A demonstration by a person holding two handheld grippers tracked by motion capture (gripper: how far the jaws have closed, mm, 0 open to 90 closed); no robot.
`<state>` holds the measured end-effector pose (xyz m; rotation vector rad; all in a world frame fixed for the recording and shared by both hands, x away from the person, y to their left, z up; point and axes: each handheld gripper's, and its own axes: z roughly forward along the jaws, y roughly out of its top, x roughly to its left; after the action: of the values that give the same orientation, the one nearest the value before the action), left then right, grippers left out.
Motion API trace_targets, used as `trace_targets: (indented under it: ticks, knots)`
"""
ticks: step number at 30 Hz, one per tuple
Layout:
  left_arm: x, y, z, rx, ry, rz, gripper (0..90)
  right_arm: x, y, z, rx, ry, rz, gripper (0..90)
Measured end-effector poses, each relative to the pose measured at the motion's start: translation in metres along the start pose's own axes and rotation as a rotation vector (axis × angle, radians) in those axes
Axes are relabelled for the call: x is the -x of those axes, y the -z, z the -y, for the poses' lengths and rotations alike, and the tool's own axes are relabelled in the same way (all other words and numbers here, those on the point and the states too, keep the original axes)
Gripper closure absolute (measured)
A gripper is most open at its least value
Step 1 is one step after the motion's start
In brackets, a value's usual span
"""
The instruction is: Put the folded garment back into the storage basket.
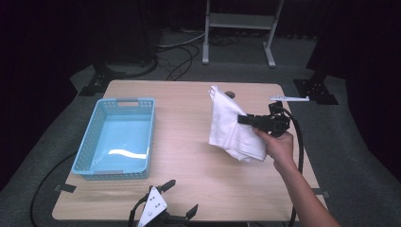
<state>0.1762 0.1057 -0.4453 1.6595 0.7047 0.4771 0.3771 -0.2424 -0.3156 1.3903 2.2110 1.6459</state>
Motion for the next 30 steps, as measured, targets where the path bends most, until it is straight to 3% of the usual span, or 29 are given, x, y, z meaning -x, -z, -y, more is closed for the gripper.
trace_targets:
  ticks: [30]
  knots:
    - [0.000, 0.001, 0.000, 0.005, 0.006, 0.003, 0.6, -0.035, -0.028, -0.025, -0.010, 0.014, -0.088, 72.1]
